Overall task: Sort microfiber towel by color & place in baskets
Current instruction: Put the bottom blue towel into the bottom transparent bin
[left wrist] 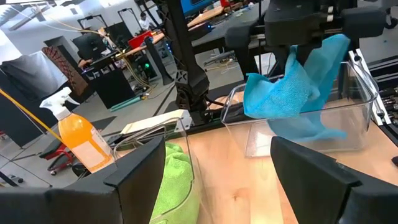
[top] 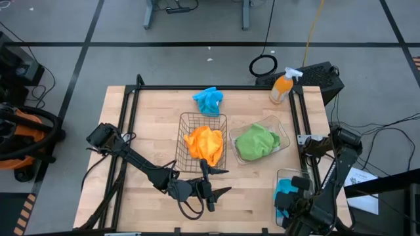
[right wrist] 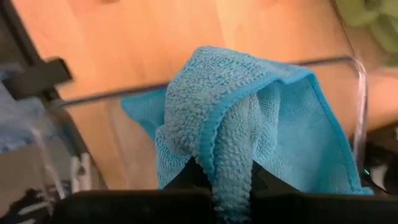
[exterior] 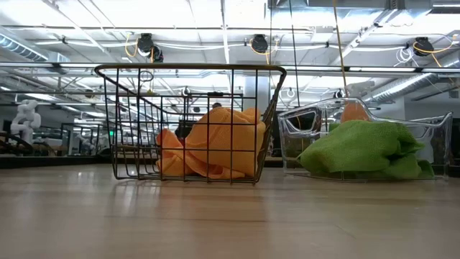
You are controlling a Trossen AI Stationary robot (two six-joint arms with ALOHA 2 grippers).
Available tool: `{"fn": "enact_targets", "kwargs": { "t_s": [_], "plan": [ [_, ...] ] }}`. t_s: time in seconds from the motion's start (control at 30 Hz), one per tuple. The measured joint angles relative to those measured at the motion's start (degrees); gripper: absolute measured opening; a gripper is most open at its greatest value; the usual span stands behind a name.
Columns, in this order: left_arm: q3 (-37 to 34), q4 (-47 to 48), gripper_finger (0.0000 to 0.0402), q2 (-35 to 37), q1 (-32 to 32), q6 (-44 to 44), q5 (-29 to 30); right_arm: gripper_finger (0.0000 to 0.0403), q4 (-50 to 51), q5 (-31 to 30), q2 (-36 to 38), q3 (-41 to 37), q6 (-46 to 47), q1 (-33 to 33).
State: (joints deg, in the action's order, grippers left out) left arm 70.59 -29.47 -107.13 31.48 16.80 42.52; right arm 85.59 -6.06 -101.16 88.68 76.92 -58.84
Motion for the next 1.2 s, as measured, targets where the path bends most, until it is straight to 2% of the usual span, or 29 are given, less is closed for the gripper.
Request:
{"fn": "enact_targets", "kwargs": {
  "t_s": [0.2, 0.4, 0.7, 1.0, 1.2],
  "plan": [
    [0.00, 0.00, 0.0297, 0.00, 0.00, -0.02, -0.04, 0.0004, 1.35, -1.73, 0.19, -0.17, 0.63, 0.12],
    [0.00, 0.03, 0.0297, 0.00, 0.15, -0.04, -0.18, 0.0004, 2.52, -1.27, 0.28, -5.60, -0.14, 0.12],
    [0.00, 0.02, 0.0297, 0.01, 0.15, -0.07, -0.42, 0.0004, -4.04, 0.22, 2.54, -13.07, -3.94, -1.28],
    [0.00, 0.02, 0.0297, 0.02, 0.15, -0.13, -0.39, 0.0004, -10.27, 1.42, 5.04, -20.79, -2.32, -1.99],
    [-0.02, 0.02, 0.0296, 0.02, 0.15, -0.20, -0.39, 0.0035, -10.35, 1.96, 5.06, -23.24, -0.95, -1.45]
  ]
}}
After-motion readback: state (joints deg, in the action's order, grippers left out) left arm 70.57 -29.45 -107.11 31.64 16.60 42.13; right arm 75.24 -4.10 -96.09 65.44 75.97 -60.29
